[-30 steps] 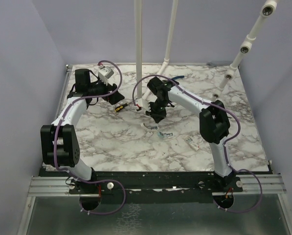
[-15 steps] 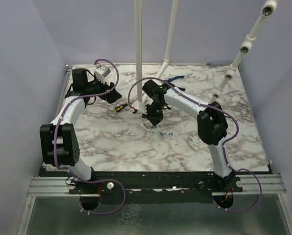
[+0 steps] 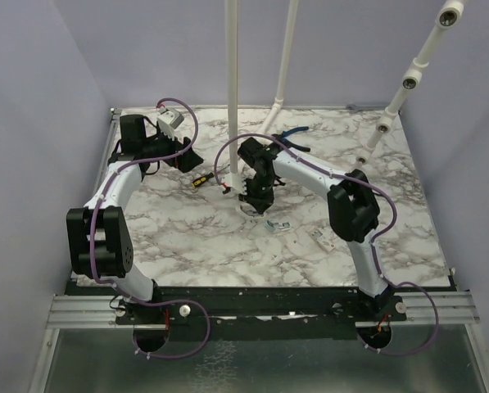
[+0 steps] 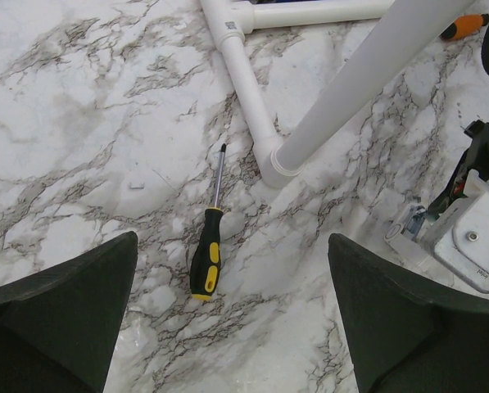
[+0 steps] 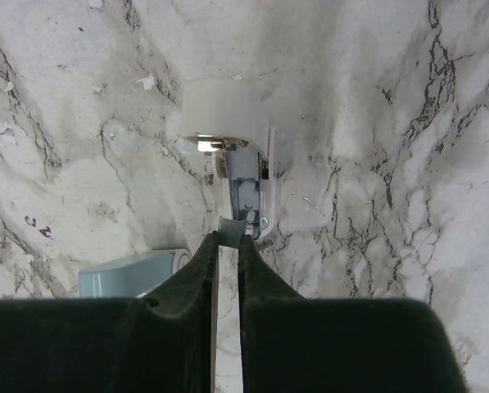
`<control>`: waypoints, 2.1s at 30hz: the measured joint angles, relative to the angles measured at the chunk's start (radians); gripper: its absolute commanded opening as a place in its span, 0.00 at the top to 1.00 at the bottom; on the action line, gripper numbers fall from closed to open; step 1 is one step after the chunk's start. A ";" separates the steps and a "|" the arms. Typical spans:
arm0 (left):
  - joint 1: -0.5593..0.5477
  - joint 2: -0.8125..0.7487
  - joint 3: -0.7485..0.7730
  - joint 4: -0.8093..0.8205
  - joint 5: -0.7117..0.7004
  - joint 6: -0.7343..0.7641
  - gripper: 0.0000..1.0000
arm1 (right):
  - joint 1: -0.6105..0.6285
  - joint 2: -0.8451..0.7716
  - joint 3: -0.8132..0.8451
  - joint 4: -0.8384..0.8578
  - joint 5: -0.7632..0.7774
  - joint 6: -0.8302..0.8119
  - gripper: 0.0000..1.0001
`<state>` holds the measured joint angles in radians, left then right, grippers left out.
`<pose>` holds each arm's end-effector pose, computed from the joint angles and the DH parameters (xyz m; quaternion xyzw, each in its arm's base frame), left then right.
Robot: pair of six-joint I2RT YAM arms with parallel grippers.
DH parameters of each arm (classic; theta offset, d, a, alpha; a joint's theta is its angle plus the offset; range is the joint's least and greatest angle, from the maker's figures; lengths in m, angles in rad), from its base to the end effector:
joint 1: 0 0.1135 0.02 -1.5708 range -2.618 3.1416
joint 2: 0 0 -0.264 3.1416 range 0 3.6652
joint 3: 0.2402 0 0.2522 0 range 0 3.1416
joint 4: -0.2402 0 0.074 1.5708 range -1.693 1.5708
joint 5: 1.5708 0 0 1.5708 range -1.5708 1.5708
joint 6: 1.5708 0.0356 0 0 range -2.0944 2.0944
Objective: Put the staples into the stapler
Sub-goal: Install the staple into the stapler.
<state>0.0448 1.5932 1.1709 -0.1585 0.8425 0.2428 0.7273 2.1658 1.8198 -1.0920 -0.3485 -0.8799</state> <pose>0.3565 -0.0106 0.2782 0.2727 0.7799 -0.2940 0.4806 0.3154 0.2970 0.1990 -0.7154 0.6738 0.1675 0.0783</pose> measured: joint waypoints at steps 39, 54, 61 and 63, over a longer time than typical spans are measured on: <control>0.000 -0.015 0.000 0.000 0.000 0.000 0.01 | 0.000 0.030 0.012 -0.002 0.021 -0.048 0.93; 0.000 -0.015 0.000 0.000 0.000 0.001 0.01 | 0.000 0.022 0.012 -0.009 0.002 -0.112 0.93; 0.000 -0.015 0.000 0.000 0.000 0.001 0.01 | 0.000 0.020 0.020 -0.010 0.000 -0.124 0.93; 0.000 -0.015 0.000 0.000 0.000 0.001 0.01 | 0.000 0.020 0.021 -0.009 0.000 -0.124 0.93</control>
<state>0.0448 1.5784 1.1706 -0.1589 0.8429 0.2436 0.7273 2.1860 1.8412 -1.1011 -0.3485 -1.0042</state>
